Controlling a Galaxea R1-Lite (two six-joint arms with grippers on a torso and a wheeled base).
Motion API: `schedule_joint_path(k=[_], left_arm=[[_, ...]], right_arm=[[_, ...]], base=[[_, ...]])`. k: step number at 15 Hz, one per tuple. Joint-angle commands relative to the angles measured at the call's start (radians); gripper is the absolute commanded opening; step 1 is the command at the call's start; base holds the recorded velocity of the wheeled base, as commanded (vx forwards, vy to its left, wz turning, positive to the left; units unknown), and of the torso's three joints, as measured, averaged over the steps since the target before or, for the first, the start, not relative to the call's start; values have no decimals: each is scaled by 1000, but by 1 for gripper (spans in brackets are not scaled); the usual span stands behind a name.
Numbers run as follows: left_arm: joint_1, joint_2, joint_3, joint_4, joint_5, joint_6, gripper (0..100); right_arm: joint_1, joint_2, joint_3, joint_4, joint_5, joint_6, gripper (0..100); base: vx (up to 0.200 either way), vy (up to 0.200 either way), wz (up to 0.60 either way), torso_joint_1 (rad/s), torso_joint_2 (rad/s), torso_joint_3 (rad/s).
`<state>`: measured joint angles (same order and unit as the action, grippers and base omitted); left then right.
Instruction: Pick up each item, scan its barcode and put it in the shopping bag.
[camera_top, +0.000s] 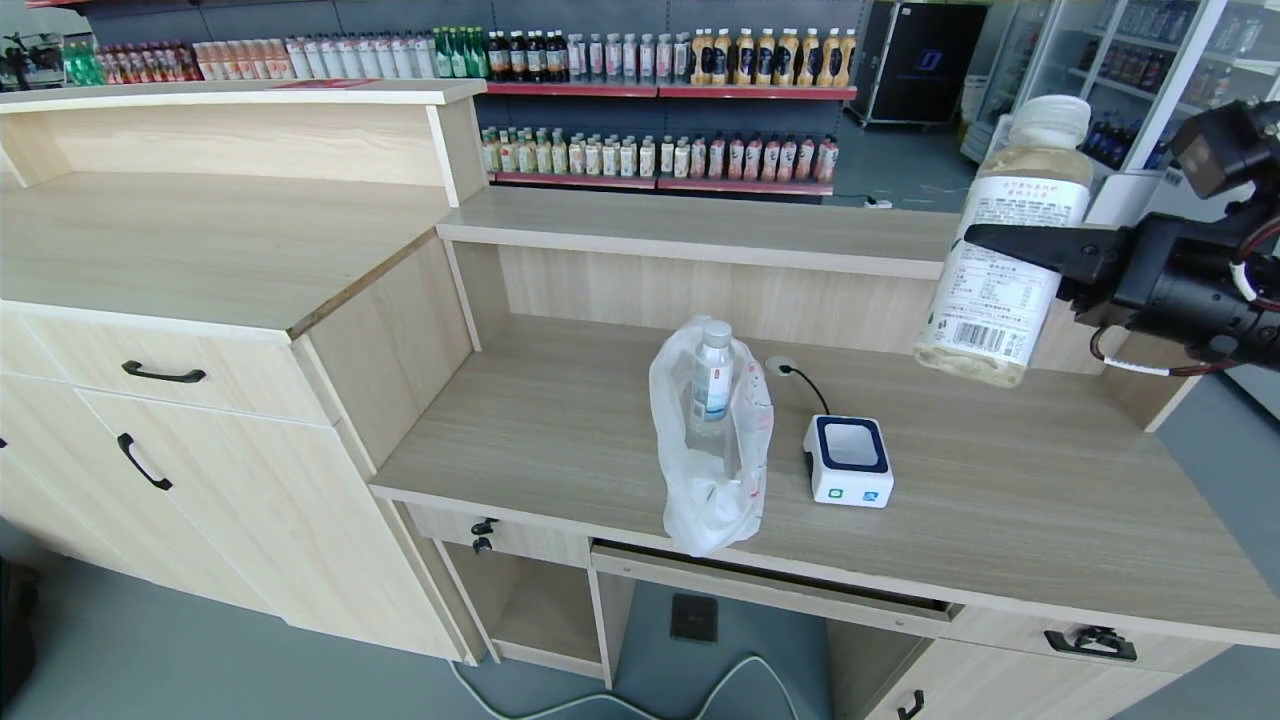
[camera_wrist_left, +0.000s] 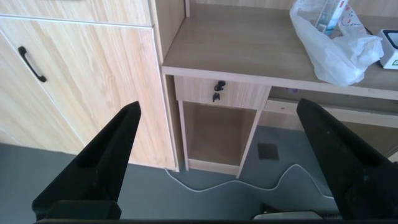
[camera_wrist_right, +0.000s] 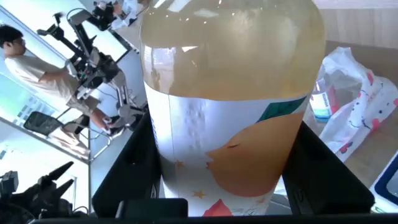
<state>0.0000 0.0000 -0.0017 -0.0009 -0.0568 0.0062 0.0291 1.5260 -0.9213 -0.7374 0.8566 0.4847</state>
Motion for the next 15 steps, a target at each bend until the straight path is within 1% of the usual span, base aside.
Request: schedule_joint_path(k=[1, 7, 9, 11, 15], left_arm=[[0, 2, 0, -1, 0, 0, 100], [0, 2, 0, -1, 0, 0, 100], [0, 2, 0, -1, 0, 0, 100], [0, 2, 0, -1, 0, 0, 100], [0, 2, 0, -1, 0, 0, 100]], right_arm=[[83, -92, 2, 36, 2, 3, 0], [222, -161, -25, 121, 6, 3, 0], [278, -234, -16, 214, 9, 3, 0], [311, -279, -5, 263, 10, 3, 0], [339, -340, 36, 293, 10, 3, 0]], base=[[0, 0, 0, 0, 0, 0], [0, 0, 0, 0, 0, 0], [0, 0, 0, 0, 0, 0], [0, 0, 0, 0, 0, 0], [0, 0, 0, 0, 0, 0]])
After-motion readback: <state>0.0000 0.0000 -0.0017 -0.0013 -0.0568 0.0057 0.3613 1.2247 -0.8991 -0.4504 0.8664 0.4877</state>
